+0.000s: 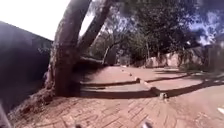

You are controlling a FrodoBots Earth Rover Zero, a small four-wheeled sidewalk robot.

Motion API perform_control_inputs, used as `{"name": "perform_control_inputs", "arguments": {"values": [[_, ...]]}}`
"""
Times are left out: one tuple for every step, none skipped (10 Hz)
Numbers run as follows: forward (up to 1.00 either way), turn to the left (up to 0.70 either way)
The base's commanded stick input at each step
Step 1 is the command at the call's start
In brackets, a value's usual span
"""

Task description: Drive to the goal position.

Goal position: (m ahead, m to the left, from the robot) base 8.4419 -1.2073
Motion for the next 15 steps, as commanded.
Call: {"name": "perform_control_inputs", "arguments": {"values": [[0.70, 0.00], [0.70, 0.00], [0.70, 0.00], [0.70, 0.00], [0.70, 0.00], [0.70, 0.00], [0.70, 0.00], [0.70, 0.00], [0.70, 0.00], [0.70, 0.00], [0.70, 0.00], [0.70, 0.00], [0.70, 0.00], [0.70, 0.00], [0.70, 0.00]]}}
